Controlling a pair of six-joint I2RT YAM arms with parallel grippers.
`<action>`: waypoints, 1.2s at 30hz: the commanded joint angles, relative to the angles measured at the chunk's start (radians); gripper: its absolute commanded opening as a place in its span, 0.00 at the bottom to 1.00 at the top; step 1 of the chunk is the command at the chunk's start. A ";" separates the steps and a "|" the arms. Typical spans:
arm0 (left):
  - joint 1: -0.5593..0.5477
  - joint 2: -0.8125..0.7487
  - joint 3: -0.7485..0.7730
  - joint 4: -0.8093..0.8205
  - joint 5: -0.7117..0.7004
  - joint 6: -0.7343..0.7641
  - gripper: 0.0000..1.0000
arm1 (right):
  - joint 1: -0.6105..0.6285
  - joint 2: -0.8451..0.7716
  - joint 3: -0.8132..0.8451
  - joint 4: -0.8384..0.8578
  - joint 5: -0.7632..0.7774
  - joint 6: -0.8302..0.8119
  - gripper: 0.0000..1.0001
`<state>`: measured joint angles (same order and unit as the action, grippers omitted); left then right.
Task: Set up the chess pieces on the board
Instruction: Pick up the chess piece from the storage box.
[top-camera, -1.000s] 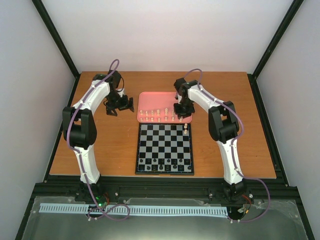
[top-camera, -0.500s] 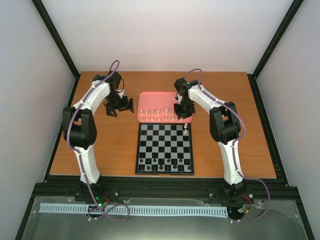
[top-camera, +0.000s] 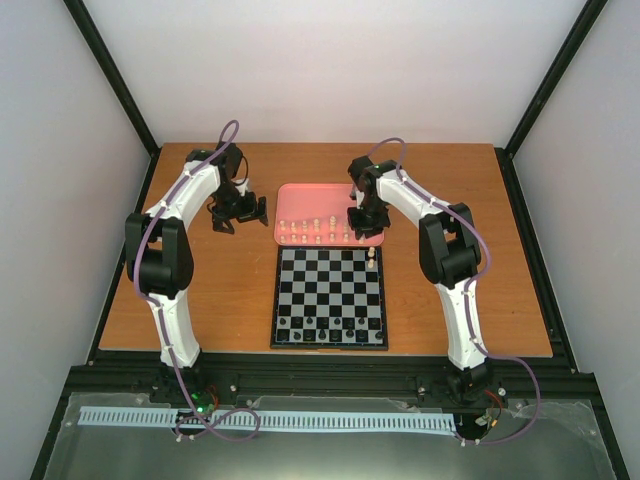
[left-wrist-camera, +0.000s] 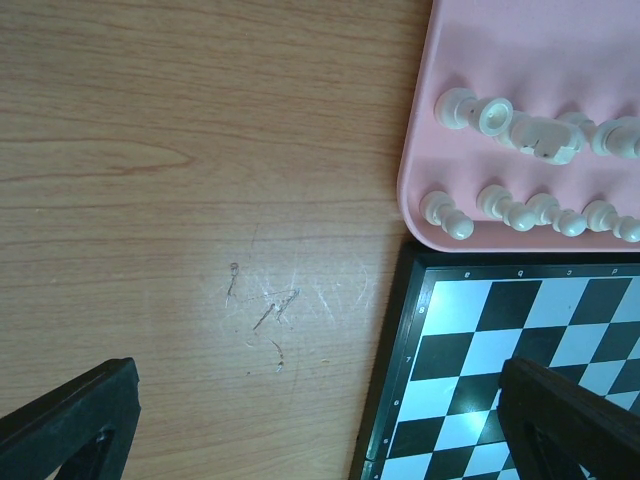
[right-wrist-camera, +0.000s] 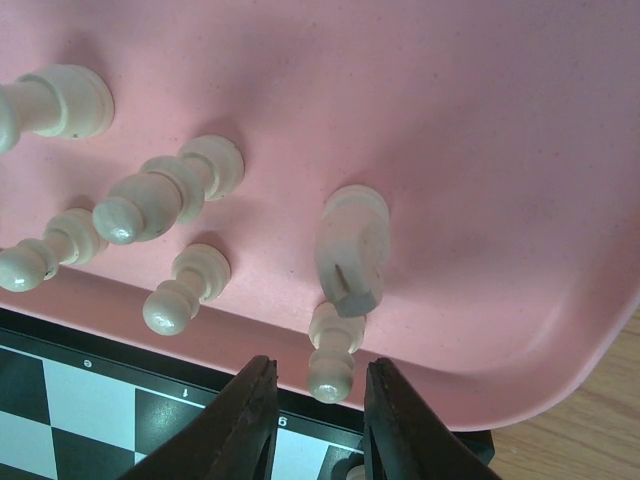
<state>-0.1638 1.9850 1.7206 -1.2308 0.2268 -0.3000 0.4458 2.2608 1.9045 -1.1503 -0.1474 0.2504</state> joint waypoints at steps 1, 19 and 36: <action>-0.003 -0.027 0.010 -0.002 -0.012 0.018 1.00 | 0.007 0.014 0.013 -0.007 -0.005 -0.009 0.26; -0.003 -0.048 -0.002 -0.001 -0.015 0.018 1.00 | 0.007 0.012 -0.014 0.009 0.003 -0.010 0.17; -0.003 -0.058 -0.011 0.002 -0.017 0.019 1.00 | 0.014 0.027 -0.035 0.020 0.001 -0.010 0.21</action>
<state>-0.1638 1.9739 1.7119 -1.2301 0.2131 -0.2989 0.4492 2.2631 1.8805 -1.1313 -0.1471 0.2420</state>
